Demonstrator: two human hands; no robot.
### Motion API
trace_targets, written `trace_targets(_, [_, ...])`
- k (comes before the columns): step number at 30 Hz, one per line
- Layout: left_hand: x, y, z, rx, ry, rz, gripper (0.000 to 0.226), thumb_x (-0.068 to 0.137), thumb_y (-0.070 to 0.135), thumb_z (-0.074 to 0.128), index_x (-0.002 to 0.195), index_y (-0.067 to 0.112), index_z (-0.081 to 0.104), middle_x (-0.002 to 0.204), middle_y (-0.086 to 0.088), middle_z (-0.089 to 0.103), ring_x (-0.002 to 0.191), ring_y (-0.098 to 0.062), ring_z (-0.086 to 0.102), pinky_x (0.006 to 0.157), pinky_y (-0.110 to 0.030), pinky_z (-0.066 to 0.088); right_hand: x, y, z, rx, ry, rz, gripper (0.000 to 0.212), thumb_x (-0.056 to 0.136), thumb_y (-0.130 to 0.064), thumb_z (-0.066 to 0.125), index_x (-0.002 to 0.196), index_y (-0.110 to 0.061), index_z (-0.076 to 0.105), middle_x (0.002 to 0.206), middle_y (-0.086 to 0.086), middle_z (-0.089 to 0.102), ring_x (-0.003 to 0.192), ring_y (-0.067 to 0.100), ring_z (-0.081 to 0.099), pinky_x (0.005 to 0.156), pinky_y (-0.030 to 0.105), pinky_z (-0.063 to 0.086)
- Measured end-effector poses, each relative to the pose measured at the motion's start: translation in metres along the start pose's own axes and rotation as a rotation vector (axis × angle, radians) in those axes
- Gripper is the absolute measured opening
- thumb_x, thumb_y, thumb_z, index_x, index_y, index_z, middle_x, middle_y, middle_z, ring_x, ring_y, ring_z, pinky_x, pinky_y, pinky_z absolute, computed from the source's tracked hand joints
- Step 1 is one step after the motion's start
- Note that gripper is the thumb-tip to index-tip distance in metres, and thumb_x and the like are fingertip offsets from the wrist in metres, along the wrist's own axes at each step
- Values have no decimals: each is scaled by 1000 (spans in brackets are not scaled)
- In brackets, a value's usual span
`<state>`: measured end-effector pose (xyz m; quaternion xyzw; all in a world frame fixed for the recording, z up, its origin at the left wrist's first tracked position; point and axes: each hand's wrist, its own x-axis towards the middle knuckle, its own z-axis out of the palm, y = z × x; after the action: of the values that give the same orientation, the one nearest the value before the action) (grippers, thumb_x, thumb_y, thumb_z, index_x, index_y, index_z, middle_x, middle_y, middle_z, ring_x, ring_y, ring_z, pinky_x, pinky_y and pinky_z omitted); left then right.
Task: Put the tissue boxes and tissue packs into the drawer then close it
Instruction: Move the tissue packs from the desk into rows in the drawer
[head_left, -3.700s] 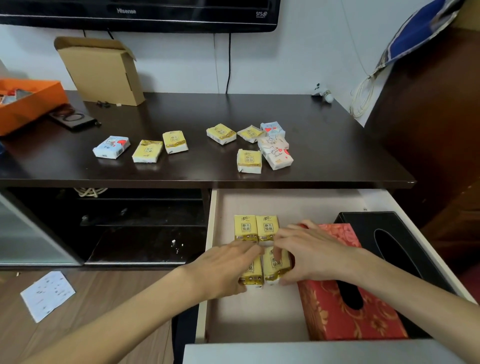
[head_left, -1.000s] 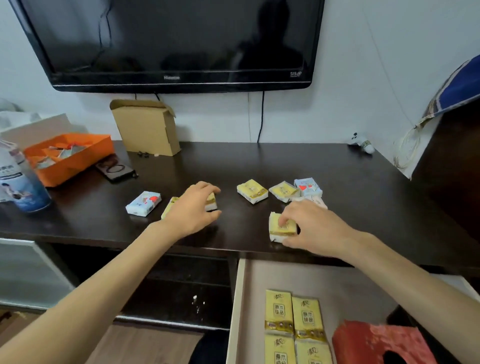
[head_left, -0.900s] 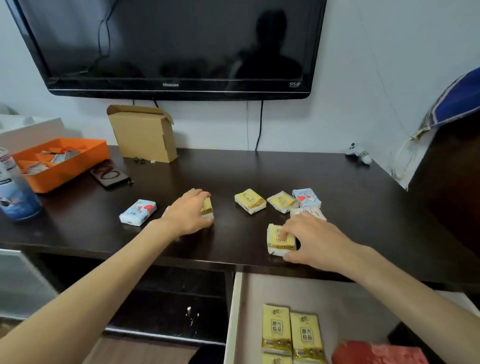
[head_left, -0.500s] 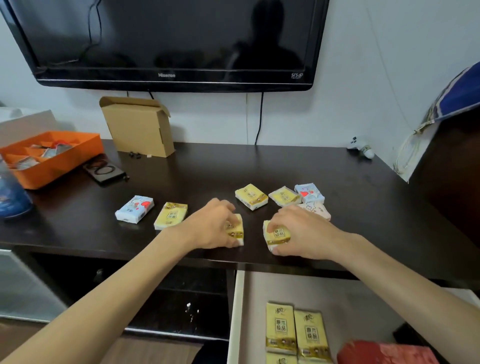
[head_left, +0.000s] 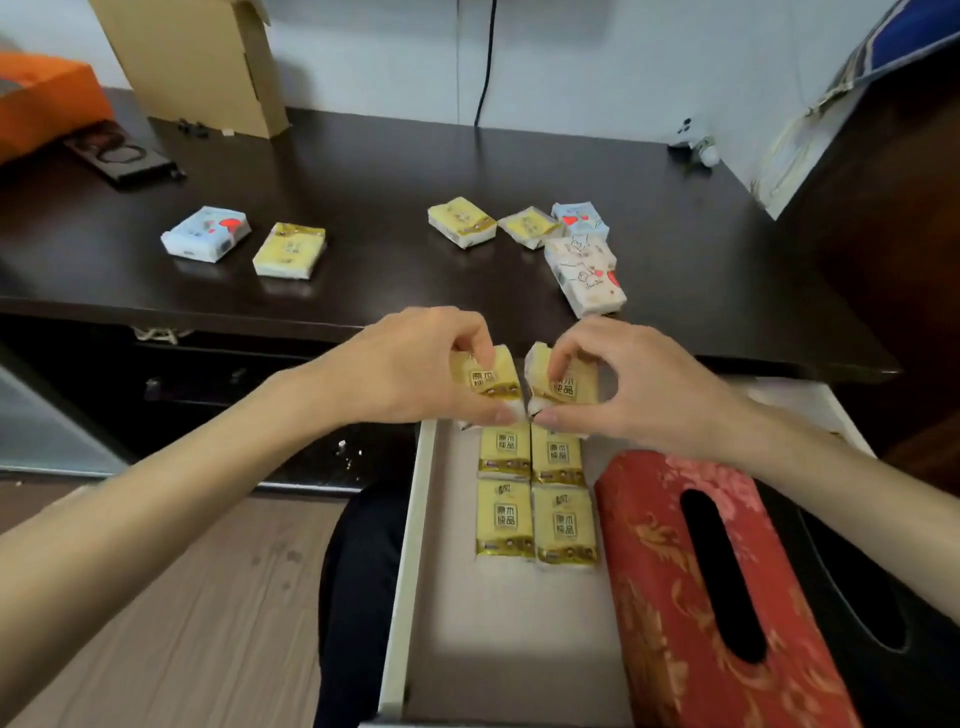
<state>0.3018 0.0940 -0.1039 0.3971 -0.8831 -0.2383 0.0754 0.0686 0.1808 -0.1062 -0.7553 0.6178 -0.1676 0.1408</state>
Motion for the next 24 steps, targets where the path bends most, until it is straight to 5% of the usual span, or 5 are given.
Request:
trace_targets(3, [-20, 14, 25, 11, -86, 35, 57, 53, 82, 67, 88, 39, 56, 97, 19, 58, 93, -4, 54, 80, -37, 52, -36, 3, 11, -41, -89, 21, 44, 73, -75, 71, 93, -36, 63, 104, -15, 61, 96, 9, 60, 84, 45, 51])
trace_targets(9, [-51, 19, 71, 176, -152, 175, 58, 65, 81, 64, 98, 34, 55, 103, 17, 51, 98, -7, 46, 83, -36, 50, -88, 2, 39, -161, -210, -49, 44, 79, -77, 63, 96, -37, 59, 105, -22, 51, 98, 0, 46, 79, 28, 41])
trace_targets(15, [-81, 18, 100, 297, -127, 280, 59, 73, 82, 53, 100, 30, 54, 108, 11, 52, 98, -11, 44, 80, -30, 42, -111, -4, 55, -227, -273, -83, 42, 84, -77, 54, 98, -38, 60, 113, -19, 60, 107, 7, 53, 96, 24, 36])
trace_targets(24, [-89, 23, 124, 306, -118, 322, 56, 77, 78, 53, 97, 26, 54, 108, 5, 56, 101, -17, 50, 80, -34, 42, -116, -10, 70, -358, -354, -124, 61, 89, -78, 43, 109, -26, 66, 113, -10, 68, 107, 14, 63, 117, 37, 31])
